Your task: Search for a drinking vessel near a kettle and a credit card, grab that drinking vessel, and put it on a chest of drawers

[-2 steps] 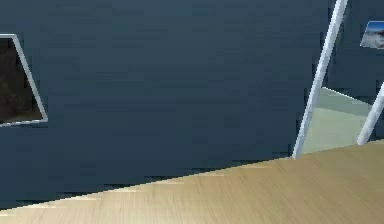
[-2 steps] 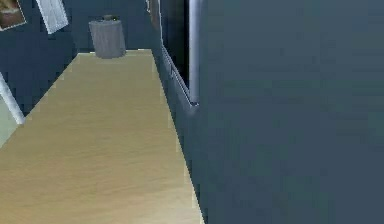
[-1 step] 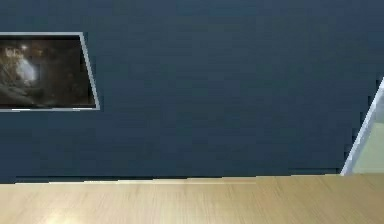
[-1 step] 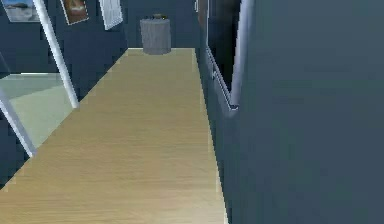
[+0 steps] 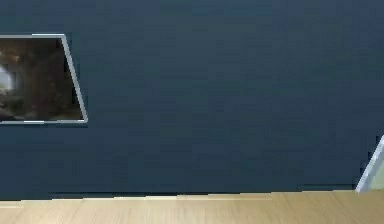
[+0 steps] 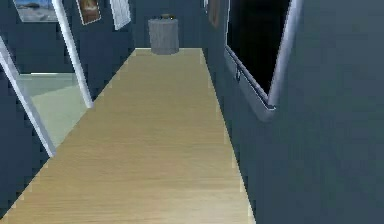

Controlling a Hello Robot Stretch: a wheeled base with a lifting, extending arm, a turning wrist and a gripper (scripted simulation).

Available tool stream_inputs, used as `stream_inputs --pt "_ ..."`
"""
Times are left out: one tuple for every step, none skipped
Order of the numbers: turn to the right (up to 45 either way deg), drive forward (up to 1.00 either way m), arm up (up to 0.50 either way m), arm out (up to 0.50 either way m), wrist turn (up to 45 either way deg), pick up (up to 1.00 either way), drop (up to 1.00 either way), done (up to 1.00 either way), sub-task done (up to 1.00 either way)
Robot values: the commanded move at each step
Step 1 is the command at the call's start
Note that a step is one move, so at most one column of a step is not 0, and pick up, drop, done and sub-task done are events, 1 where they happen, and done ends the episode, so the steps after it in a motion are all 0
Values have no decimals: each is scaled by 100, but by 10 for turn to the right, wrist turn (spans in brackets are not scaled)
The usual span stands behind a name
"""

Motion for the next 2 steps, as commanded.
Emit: stream_inputs --pt "-450 0 0 0 0 0 0 0 0" --pt "-450 0 0 0 0 0 0 0 0"
